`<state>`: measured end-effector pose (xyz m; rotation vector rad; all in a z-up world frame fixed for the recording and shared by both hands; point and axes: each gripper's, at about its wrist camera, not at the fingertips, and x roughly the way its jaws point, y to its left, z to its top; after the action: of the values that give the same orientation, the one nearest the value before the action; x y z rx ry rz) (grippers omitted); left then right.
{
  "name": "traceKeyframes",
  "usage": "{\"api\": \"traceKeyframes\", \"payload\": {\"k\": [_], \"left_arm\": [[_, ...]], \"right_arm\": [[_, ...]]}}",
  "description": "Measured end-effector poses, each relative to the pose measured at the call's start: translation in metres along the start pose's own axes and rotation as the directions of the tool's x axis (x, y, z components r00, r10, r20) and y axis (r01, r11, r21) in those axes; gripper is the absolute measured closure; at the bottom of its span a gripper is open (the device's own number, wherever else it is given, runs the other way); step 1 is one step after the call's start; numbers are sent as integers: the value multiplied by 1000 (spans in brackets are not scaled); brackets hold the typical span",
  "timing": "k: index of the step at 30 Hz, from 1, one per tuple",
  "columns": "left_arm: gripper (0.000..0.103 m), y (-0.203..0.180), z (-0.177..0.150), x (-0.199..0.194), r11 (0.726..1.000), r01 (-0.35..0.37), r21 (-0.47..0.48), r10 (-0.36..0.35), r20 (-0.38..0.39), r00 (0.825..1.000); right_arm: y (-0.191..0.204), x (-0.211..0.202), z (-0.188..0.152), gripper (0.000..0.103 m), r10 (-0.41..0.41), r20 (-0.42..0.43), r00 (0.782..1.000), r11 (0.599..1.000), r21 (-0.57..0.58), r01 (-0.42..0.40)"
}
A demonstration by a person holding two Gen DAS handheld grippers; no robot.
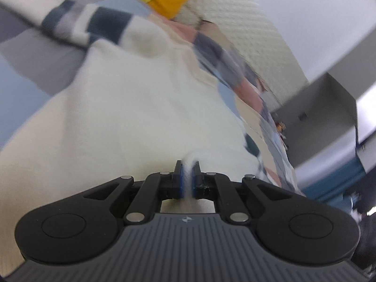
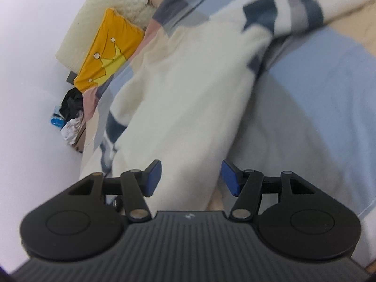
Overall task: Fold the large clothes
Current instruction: 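Grasp the cream sweater's side edge with the left gripper and lift it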
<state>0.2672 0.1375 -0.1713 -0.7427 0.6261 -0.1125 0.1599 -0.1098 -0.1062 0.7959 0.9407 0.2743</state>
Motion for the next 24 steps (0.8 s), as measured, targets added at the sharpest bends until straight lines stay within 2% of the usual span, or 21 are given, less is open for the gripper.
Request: {"api": "traceKeyframes", "payload": {"k": [4,9,15,20,24], "left_arm": [[96,18,5,12,998,-6,-69,5,-21,1000],[95,22,2,15,996,2,-85,-4,-27,1000],[95,25,3,17,994,10,-110,-13,-27,1000],[95,26,2,15,992,24,-124,-28,-27,999],[95,29,1,13,987,47,-154,-52,-29,998]], "right_arm": [[-19,19,-20,44,125,-87,988,991,63,-120],[-20,33,-40,47,208,-184,961,977,87,-195],[-15,55,-49,47,311,-220,925,944,184,-274],[-18,58,-57,47,404,-195,894,898,273,-346],[-17,45,-54,51,453,-89,887,866,281,-414]]}}
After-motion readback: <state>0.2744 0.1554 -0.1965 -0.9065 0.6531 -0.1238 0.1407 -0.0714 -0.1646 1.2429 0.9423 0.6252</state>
